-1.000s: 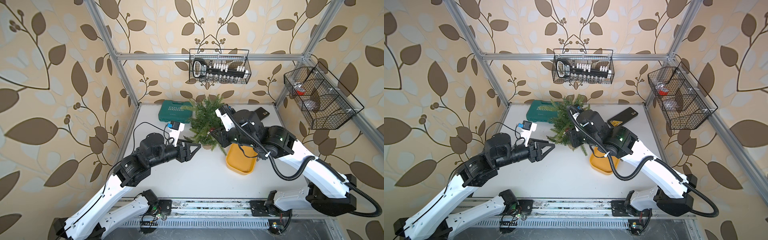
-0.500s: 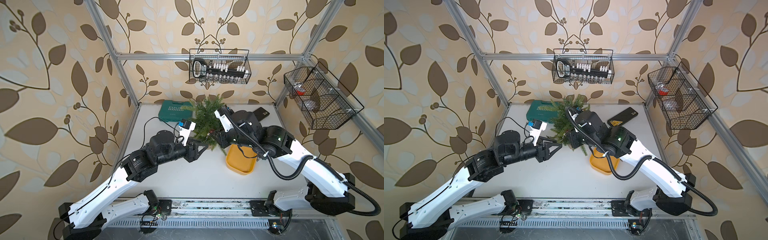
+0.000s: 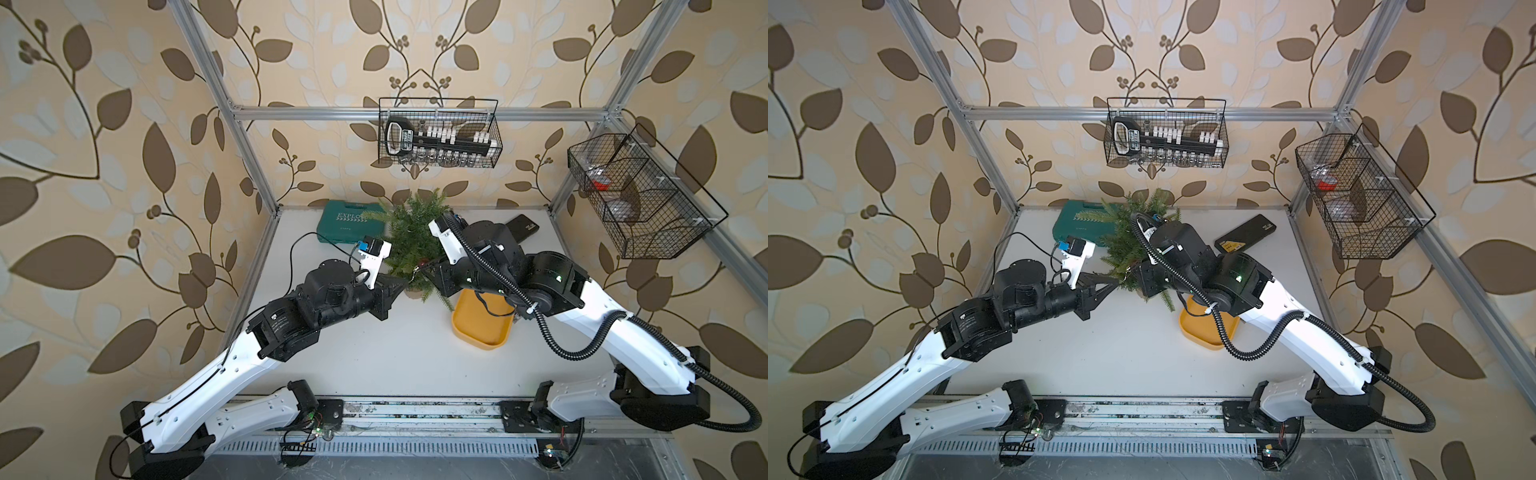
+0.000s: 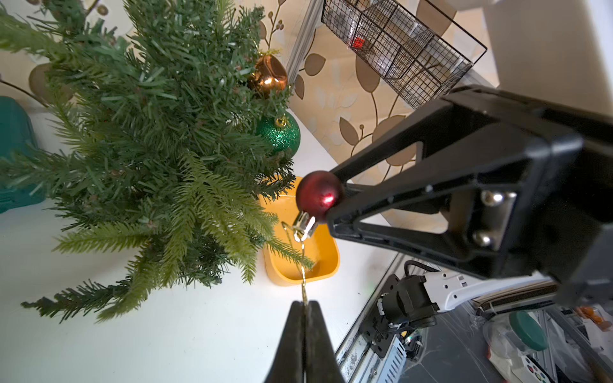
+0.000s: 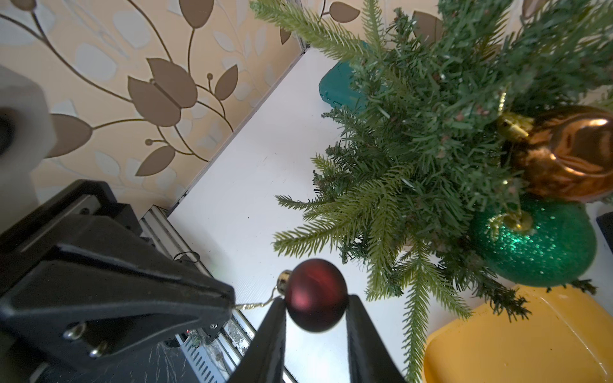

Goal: Decorate the small christmas tree with ornaments
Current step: Pick up an ornament from the container, then hang an ornament on the christmas tree.

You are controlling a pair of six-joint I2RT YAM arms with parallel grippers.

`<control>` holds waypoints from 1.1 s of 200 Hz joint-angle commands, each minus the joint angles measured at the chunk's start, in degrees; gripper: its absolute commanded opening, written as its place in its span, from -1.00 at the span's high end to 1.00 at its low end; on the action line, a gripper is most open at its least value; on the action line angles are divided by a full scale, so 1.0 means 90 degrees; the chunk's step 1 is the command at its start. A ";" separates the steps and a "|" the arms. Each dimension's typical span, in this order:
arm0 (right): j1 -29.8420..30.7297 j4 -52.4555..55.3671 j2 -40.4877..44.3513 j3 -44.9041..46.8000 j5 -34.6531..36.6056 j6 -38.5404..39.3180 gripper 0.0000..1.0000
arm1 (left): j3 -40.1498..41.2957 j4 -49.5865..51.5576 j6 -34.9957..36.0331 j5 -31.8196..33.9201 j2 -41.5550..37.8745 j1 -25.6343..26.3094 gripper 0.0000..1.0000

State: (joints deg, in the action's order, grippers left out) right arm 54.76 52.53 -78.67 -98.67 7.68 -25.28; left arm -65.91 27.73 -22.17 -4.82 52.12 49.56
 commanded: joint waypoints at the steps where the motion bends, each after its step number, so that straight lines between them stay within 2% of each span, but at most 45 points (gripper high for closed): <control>1: 0.0057 0.0022 0.0060 -0.0150 -0.0144 -0.0062 0.41 | 0.0021 -0.0137 0.0034 0.0271 -0.0188 0.0041 1.00; 72: 0.0052 0.0032 0.0004 -0.0130 -0.0321 -0.0092 0.41 | 0.0423 -0.0190 -0.0092 0.0798 -0.0591 0.0040 1.00; 220: 0.0052 -0.0131 -0.0409 -0.0364 -0.0186 -0.0046 0.40 | 0.0375 -0.0273 -0.0130 0.1328 -0.0354 0.0030 1.00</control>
State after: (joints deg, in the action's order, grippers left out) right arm 54.92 51.96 -81.78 -99.55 5.34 -25.54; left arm -62.35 27.64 -22.98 5.37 48.88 49.56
